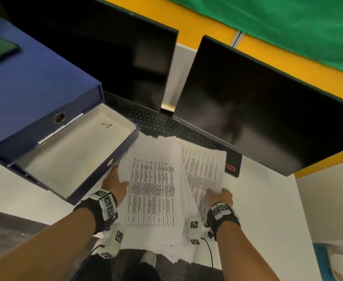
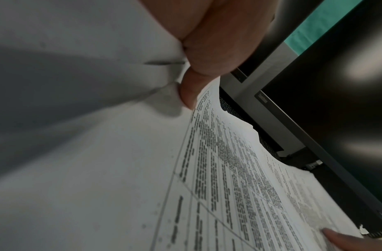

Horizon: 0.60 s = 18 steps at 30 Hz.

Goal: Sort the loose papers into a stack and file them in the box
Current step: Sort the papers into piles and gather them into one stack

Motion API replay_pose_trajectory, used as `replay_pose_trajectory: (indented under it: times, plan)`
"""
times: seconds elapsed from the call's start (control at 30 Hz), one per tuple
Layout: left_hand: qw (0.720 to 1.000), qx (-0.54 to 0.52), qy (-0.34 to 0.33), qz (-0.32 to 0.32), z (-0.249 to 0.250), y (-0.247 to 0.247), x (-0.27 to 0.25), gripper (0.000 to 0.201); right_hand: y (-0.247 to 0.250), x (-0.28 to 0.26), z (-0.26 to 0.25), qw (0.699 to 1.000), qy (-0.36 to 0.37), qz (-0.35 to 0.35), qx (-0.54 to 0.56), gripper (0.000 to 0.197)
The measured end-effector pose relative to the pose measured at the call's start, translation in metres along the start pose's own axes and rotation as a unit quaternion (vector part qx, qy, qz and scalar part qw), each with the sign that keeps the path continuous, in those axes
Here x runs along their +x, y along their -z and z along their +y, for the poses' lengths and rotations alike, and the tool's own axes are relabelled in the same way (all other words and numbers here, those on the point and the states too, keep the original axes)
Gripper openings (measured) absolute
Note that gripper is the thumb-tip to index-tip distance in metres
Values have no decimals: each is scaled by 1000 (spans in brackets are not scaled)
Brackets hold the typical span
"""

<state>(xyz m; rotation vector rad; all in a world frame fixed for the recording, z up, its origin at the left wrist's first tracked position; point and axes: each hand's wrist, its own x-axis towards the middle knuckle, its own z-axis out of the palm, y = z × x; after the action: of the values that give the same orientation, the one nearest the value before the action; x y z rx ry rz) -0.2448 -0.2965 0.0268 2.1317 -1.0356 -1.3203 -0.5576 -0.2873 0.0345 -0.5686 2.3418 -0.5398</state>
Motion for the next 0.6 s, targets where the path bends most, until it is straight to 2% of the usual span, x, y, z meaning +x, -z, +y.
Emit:
replay_pose_trajectory:
  times: [0.07, 0.1, 0.2, 0.33, 0.4, 0.5, 0.6]
  plan:
    - [1000, 1, 0, -1, 1, 0, -1, 53, 5, -10, -6, 999, 41, 33, 12, 39]
    - [1000, 1, 0, -2, 3, 0, -2, 53, 9, -16, -11, 996, 66, 51, 11, 34]
    - [1000, 3, -6, 0, 5, 2, -4, 55, 37, -45, -30, 979, 170, 110, -12, 29]
    - [1000, -1, -10, -1, 5, 4, -3, 45, 99, -75, -62, 927, 311, 211, 10, 25]
    - [1000, -6, -15, 4, 5, 4, -2, 39, 125, -85, -78, 910, 350, 210, 67, 18]
    - [999, -27, -16, 0, 7, 3, -4, 34, 141, -92, -94, 904, 367, 173, 132, 14]
    - [999, -31, -31, -23, 9, -1, -11, 34, 113, -85, -91, 931, 328, 106, 124, 8]
